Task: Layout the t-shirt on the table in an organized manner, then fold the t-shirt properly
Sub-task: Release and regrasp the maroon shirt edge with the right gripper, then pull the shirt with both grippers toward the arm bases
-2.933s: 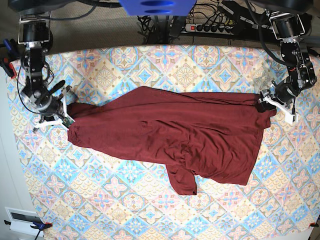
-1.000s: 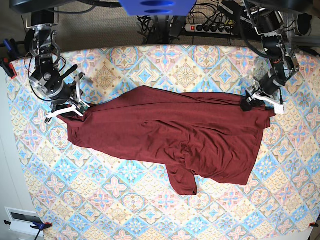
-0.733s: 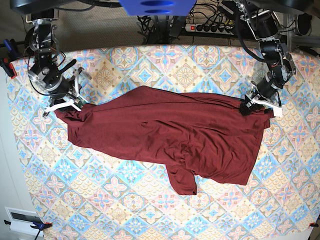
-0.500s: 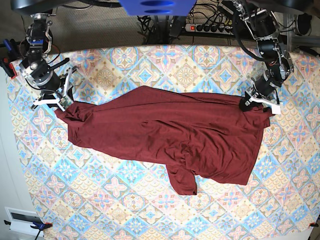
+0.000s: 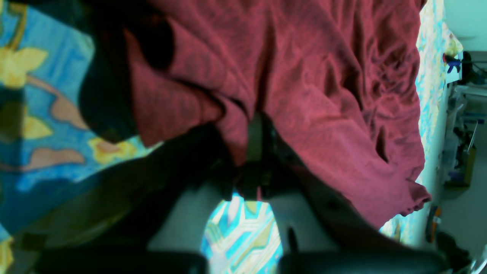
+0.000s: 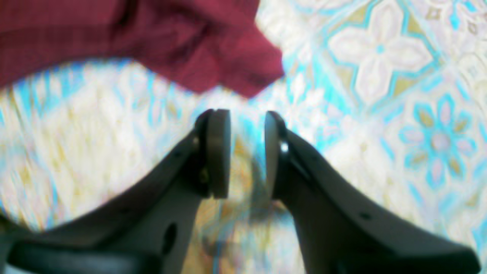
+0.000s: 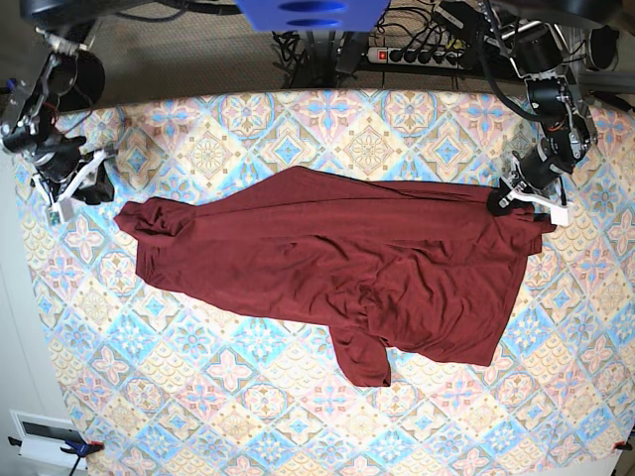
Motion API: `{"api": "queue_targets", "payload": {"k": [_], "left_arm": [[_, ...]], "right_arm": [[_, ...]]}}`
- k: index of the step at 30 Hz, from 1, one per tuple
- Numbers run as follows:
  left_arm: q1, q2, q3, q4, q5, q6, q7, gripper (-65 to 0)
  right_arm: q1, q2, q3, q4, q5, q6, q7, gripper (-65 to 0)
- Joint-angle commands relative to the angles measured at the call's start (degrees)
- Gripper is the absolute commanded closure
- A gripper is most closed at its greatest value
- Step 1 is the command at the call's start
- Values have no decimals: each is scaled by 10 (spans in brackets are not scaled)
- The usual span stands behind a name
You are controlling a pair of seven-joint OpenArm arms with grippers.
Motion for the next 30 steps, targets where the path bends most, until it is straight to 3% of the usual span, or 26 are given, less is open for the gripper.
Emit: {"api": "queue_targets", "payload": {"k": [1,10,16,25,30], "left_arm": [[-4,-10,-3,7,-1,0,0,0],[1,-10,-3,7,-1,0,0,0],[1,-10,-3,7,0,0,0,0],[0,-10,-3,7,0,0,0,0],[0,-10,-3,7,0,0,0,0]], "right_arm": [[16,13,5,-7,21,1,15,-155],[49,8,5,-125,81,1,16,-178],[49,6,4,-176,86,1,18,-180],[49,-28,4,-185,84,1,19,-184],[66,-30,3,-188,84,1,17,-259]]}}
